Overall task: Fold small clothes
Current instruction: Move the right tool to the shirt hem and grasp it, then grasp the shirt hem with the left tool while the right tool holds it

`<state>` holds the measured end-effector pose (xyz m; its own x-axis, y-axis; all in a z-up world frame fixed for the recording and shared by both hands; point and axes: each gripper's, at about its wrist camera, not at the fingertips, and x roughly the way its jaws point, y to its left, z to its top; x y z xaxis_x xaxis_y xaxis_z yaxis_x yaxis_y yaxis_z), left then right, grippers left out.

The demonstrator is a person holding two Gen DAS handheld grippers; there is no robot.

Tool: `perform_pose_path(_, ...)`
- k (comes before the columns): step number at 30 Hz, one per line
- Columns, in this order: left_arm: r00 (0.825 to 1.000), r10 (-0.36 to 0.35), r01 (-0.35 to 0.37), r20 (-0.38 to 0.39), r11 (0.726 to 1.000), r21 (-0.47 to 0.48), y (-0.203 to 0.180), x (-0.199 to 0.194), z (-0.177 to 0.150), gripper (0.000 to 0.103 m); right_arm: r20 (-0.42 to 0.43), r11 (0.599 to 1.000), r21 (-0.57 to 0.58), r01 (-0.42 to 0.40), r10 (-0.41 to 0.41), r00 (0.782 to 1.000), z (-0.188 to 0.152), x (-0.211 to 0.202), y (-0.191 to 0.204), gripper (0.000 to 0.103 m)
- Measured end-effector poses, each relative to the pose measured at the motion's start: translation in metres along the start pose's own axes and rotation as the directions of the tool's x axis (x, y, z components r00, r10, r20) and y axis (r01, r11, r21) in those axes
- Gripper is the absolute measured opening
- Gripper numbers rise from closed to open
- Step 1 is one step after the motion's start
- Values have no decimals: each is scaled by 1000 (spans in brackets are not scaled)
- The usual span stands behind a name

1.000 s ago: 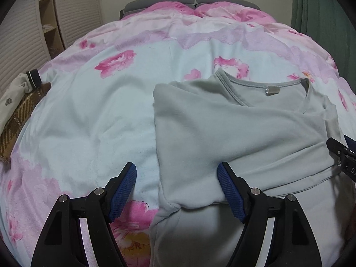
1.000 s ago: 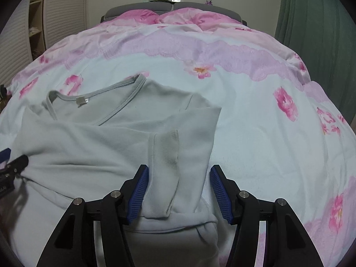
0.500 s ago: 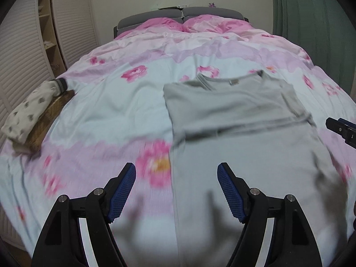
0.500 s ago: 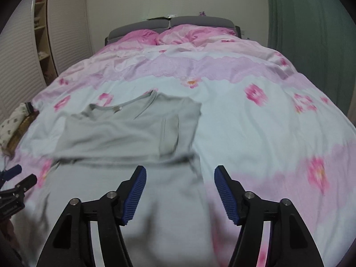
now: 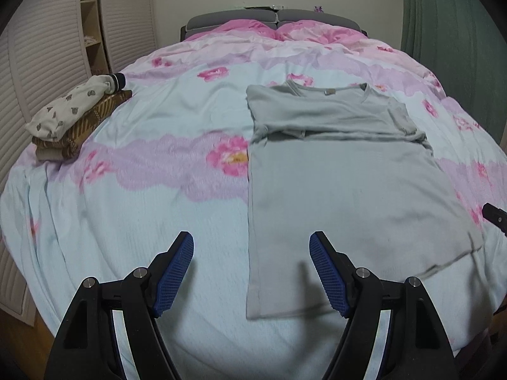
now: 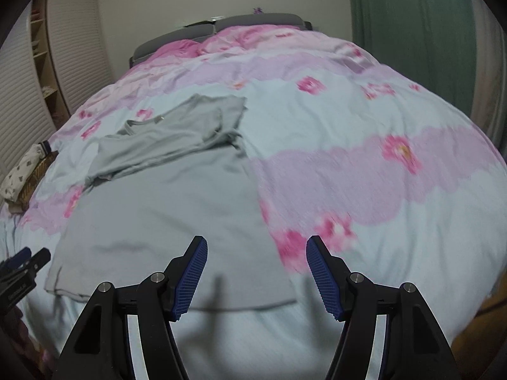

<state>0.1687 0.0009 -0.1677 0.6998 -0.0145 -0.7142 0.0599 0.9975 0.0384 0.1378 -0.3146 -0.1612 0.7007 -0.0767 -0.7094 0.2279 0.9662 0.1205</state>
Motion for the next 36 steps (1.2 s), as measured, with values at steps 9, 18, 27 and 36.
perform_pose_path(9,1000,-15,14,-24,1000,-19,2,5,-14,72,-48,999,37,-2,3,999,-14,11,-9,66)
perform_pose_path(18,998,-47,45,-51,998,-43,3,12,-22,61,-126,993,105,-46,59,990,-25,29,-20,65)
perform_pose_path(27,997,-61,56,-55,994,-94,9,12,-27,55,-129,992,90,-93,105,986,-26,30,-13,47)
perform_pose_path(36,991,-123,114,-60,984,-135,11,13,-29,12,-120,989,94,-111,122,985,-25,31,-12,16)
